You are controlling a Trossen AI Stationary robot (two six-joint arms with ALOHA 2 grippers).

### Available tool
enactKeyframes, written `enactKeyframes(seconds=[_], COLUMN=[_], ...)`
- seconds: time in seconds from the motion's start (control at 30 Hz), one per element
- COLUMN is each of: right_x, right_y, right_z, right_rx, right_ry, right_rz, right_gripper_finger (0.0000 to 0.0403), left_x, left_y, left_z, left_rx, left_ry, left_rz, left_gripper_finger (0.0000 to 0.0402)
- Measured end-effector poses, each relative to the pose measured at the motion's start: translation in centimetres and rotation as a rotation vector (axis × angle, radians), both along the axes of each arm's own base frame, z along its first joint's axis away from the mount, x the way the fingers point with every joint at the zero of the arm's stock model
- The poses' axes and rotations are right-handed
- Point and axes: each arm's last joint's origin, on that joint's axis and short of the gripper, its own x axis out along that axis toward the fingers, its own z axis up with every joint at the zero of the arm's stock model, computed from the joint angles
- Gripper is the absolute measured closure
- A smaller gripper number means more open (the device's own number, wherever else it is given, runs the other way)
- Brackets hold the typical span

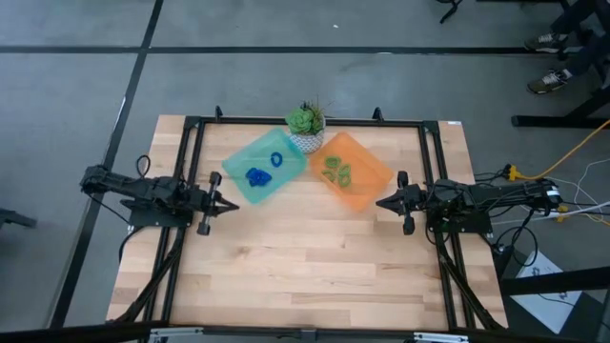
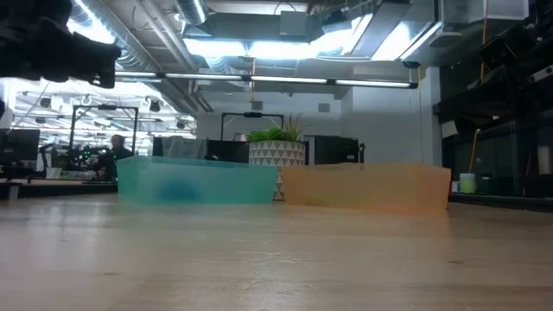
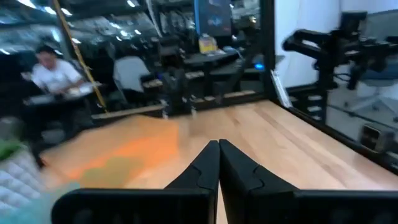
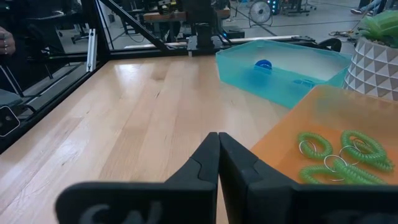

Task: Sort spring keychains
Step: Return to Home Position

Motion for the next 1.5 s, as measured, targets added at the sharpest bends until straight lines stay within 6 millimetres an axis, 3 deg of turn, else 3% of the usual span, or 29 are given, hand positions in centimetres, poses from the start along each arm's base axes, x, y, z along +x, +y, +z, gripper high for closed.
enactKeyframes(seconds=[0.43,0.63,1.5], right_x=[0.0,0.0,0.0], right_y=[0.0,0.0,0.0], right_z=[0.0,0.0,0.0], right_rx=[0.0,0.0,0.0], right_ry=[0.0,0.0,0.0], right_rz=[0.0,0.0,0.0], right_gripper_finger=[0.0395,0.0395,0.0395], left_x=[0.1,0.1,0.1], left_y=[1.7,1.9,1.9], left_z=[0.2,0.2,0.2], left_rx=[0.076,0.175,0.177], left_ry=[-0.02,-0.015,-0.013], left_rz=[0.275,0.303,0.303], left_gripper_finger=[0.0389,0.0395,0.0389])
